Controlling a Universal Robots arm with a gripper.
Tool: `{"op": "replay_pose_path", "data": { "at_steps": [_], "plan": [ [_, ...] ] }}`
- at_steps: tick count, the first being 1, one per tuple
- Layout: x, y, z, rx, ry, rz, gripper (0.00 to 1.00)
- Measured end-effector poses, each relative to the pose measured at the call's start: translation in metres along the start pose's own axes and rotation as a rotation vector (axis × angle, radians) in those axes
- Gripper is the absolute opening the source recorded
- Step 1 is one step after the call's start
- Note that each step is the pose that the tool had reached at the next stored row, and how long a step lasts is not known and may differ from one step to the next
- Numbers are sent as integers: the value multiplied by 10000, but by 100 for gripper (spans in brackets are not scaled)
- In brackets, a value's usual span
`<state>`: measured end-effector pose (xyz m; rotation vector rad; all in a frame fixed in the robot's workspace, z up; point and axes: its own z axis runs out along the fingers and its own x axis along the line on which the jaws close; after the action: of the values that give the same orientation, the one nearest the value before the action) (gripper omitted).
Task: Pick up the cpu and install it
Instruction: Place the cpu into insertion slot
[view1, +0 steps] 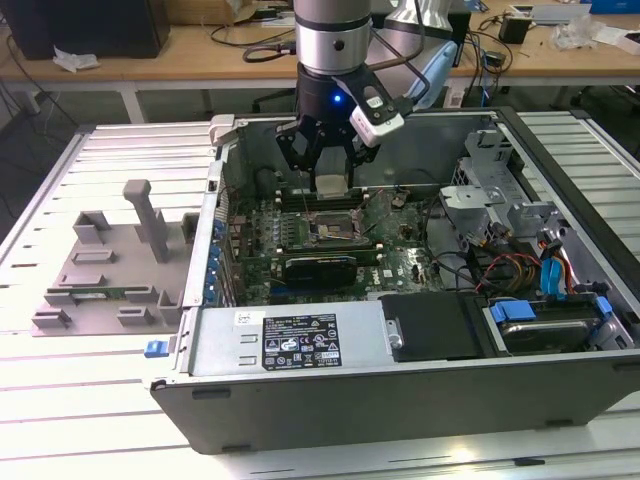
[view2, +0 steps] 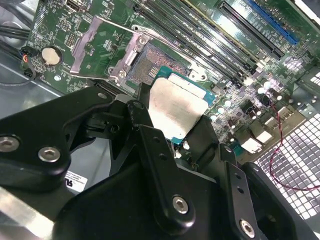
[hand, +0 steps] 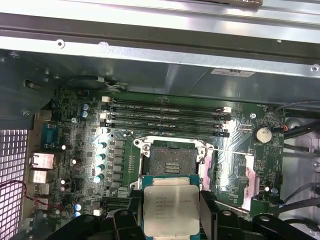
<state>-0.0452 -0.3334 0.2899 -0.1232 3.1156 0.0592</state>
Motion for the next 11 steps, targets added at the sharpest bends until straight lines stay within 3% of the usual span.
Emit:
{"op": "replay_pose_path", "data": {
  "at_steps": [3,5,7,11],
  "plan": [
    [0,0,3,0,-2,69,55],
    [0,0,5,23,-38,1021,55],
    [0,0,6,33,-53,1437,55],
    [0,0,9,64,-102,2728,55]
  ]
}}
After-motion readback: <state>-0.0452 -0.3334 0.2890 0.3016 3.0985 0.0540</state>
